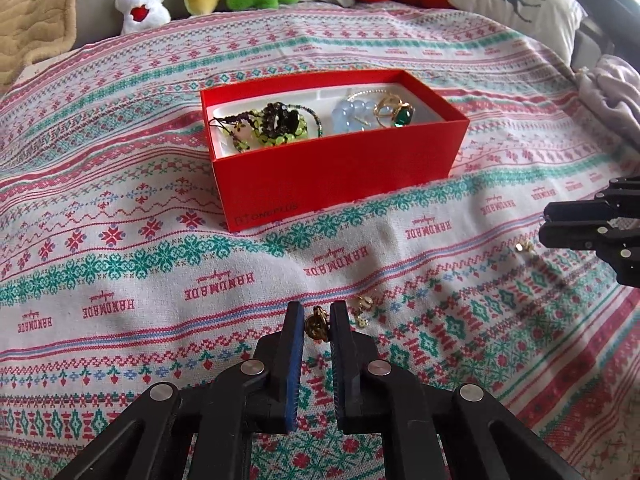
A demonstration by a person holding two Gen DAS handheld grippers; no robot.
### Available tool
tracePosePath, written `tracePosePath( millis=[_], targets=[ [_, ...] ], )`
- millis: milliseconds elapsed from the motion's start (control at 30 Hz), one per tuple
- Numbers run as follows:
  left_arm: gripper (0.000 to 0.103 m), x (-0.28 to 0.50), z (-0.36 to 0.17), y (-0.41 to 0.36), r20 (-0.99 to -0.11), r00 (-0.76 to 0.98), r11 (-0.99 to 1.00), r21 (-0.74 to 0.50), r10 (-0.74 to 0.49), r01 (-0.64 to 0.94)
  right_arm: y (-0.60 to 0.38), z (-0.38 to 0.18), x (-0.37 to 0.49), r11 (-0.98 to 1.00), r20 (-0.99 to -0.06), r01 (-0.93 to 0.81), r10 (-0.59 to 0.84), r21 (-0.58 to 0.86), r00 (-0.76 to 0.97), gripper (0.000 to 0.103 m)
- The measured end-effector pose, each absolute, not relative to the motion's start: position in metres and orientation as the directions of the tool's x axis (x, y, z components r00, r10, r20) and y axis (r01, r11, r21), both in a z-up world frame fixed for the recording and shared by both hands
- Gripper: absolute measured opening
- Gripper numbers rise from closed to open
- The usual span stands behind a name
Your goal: Organize jewelry
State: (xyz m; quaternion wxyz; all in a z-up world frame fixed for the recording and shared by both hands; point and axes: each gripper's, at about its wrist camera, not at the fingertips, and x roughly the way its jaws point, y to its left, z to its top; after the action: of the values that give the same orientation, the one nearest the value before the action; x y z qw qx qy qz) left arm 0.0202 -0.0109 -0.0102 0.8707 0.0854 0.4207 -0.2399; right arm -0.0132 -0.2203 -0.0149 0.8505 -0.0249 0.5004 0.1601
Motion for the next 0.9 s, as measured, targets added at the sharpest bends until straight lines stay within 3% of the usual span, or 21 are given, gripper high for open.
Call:
tracePosePath(
  millis=[600, 900],
  targets=[
    [0.008, 0.058, 0.036, -0.023, -0.755, 0.57, 0.907, -0.079, -0.325, 0.413, -0.209, 0.038, 0.022, 0.95, -0.82, -0.268, 0.28, 0.161, 0.5, 0.02],
    [0.008, 0.094, 0.035, -0.039, -0.77, 0.553, 0.929, -0.134, -0.318, 0.346, -0.203, 0.042, 0.061, 0.956, -0.821, -0.196, 0.287, 0.216, 0.493, 0.021]
  ],
)
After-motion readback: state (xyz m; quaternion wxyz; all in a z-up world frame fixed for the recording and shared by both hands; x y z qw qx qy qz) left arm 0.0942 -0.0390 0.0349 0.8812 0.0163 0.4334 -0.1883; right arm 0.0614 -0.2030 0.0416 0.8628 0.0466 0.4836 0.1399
